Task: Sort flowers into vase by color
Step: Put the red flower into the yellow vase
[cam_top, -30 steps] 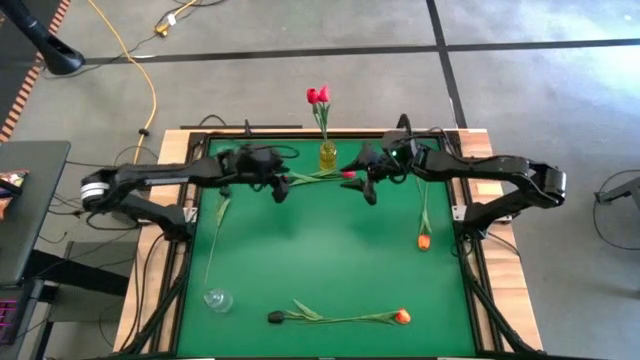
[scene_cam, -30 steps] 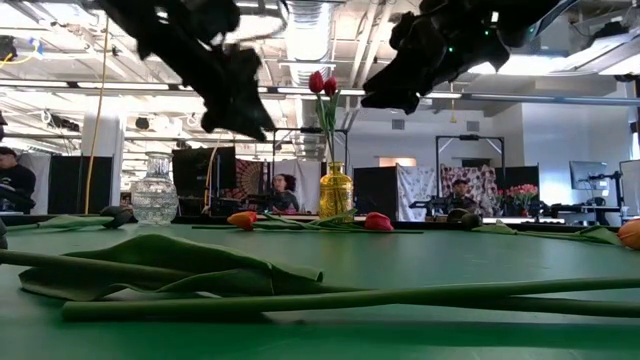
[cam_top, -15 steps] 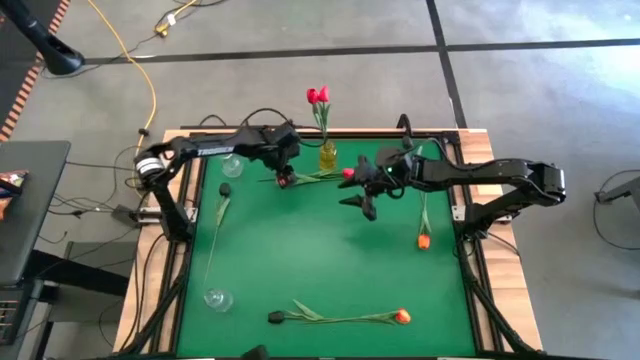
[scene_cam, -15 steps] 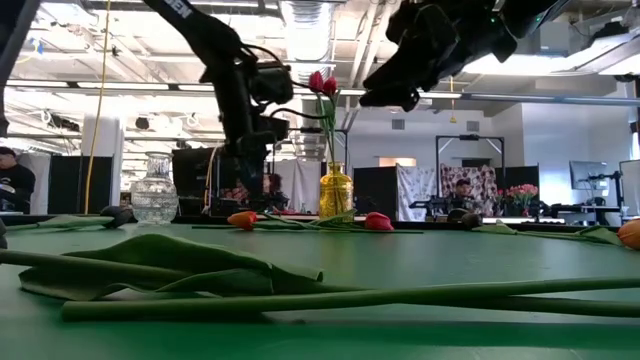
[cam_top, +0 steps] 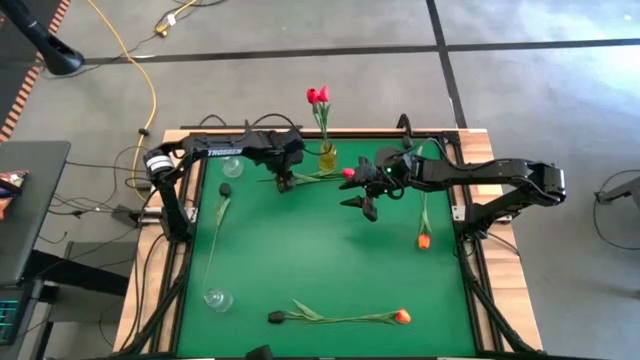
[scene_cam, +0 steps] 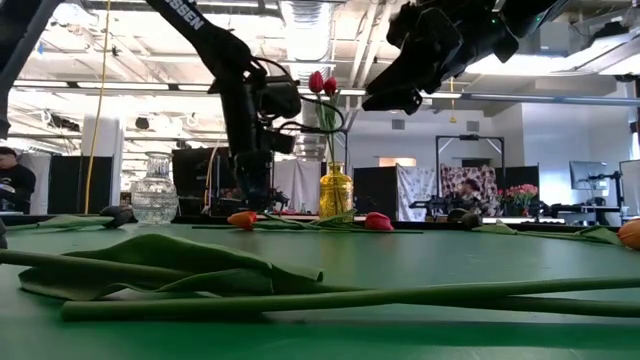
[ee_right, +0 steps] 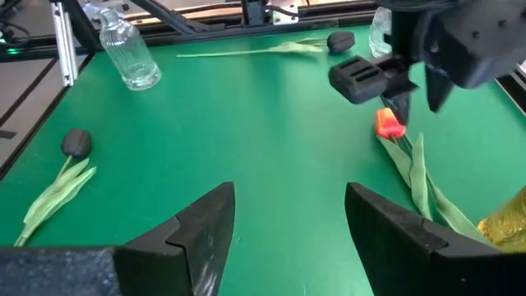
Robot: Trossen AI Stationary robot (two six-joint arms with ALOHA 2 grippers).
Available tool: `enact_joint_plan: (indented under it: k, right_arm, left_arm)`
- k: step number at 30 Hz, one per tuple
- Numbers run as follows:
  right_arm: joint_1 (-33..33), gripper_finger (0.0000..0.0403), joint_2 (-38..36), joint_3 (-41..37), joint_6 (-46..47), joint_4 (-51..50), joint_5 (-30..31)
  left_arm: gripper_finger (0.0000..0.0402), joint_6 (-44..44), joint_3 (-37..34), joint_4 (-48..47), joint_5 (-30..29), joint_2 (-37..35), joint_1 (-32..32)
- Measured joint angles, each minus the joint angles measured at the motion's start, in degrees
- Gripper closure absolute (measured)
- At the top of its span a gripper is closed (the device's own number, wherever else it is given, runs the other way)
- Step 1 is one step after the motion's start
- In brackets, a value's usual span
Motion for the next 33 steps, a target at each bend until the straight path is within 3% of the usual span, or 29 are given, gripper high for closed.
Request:
enact_joint_plan:
  k: [10,19,26,33]
  right_arm:
    - [-0.35,0.0144,0.0,0.0,-0.29,-0.05,-0.17]
    - [0.01,0.0144,0.0,0.0,-0.11,0.0,-0.24]
    - [0.95,0.0144,0.0,0.0,0.33,-0.02,-0.29]
    - [0.94,0.0144,0.0,0.0,0.42,-0.02,-0.29]
  left_arm:
    - [0.0221,2.67,-0.04,-11.1,-3.01,-0.76,-0.48]
    - [0.0221,10.23,-0.04,-11.37,-2.77,-0.76,2.43]
    - [0.0221,14.81,-3.31,-11.39,1.4,-0.8,3.98]
    - [0.0221,15.57,-7.92,-7.06,-2.65,-0.8,3.96]
